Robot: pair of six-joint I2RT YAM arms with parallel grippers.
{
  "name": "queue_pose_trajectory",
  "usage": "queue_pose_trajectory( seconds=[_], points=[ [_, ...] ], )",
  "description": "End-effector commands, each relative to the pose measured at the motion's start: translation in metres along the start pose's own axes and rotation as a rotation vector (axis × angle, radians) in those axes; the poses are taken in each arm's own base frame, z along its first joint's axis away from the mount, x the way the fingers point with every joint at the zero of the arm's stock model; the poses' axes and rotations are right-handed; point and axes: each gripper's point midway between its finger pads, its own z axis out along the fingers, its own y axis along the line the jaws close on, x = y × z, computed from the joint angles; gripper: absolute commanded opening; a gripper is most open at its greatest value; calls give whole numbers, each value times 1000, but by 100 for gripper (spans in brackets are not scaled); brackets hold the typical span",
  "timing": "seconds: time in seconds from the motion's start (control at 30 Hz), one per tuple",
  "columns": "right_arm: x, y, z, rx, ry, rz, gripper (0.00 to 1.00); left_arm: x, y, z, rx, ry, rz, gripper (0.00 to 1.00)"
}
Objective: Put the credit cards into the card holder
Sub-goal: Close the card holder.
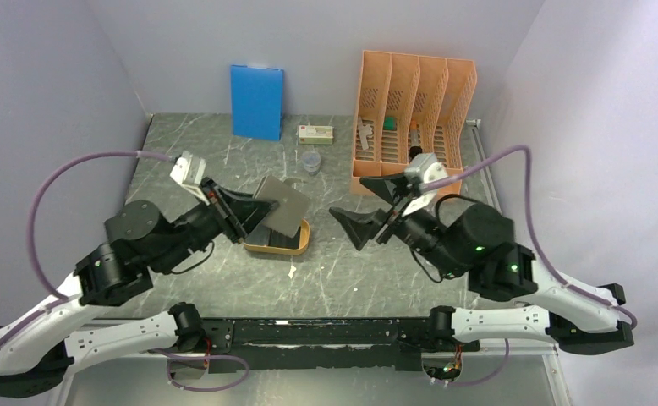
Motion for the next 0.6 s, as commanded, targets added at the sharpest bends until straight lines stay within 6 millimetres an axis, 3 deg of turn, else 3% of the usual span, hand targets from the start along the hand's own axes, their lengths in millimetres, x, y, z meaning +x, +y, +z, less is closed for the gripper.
queue_pose_trajectory(
  seconds=[0.0,0.13,0.2,0.37,0.57],
  points=[
    [-28,22,-14,-139,8,130,78,15,-32,-26,218,96,11,5],
    [-33,34,-22,-220,-6,163,55,16,-49,-37,311,124,-19,5],
    [-33,38,-23,-242,2,170,49,17,-56,-38,339,148,-37,5],
    [-32,49,-20,-287,25,169,57,21,-62,-34,338,196,-67,5],
    [-19,51,-12,-270,86,144,51,20,-61,-33,329,193,-78,5]
  ],
)
